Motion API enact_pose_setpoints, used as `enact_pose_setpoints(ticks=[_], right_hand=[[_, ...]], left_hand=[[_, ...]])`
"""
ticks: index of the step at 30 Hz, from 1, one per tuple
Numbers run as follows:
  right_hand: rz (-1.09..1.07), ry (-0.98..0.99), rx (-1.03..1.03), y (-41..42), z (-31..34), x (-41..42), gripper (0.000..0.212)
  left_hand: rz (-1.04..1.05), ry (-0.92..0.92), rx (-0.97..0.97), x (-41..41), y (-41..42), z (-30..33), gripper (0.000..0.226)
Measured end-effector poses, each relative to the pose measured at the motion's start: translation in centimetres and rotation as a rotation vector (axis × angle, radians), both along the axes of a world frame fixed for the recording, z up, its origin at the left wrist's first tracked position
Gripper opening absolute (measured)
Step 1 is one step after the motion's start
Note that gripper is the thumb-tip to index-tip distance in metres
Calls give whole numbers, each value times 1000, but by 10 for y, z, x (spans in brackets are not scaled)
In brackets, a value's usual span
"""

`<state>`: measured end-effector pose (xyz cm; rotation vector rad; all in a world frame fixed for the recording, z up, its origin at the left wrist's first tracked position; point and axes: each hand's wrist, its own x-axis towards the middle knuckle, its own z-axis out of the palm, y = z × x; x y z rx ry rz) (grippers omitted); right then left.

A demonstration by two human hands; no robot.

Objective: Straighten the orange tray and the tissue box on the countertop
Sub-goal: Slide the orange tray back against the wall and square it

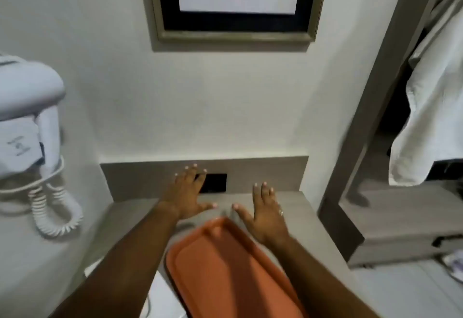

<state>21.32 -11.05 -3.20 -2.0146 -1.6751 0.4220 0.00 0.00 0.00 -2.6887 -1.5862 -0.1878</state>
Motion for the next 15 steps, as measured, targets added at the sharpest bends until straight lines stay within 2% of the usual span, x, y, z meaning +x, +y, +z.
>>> enact_pose_setpoints(ticks=[3, 6, 11, 15], right_hand=[[21, -10, -195, -48, -70, -15, 104], [14, -21, -348, -96, -118, -22, 118], [-28, -43, -501, -128, -148, -22, 122], [6, -124, -521, -130, -161, -13, 123]], left_hand=[[-86, 128, -182, 9, -27, -68, 101], [-164, 226, -278, 15, -55, -119, 96], [-183, 298, -399, 18, -70, -162, 100], [-120, 266, -381, 15, -73, -177, 107]])
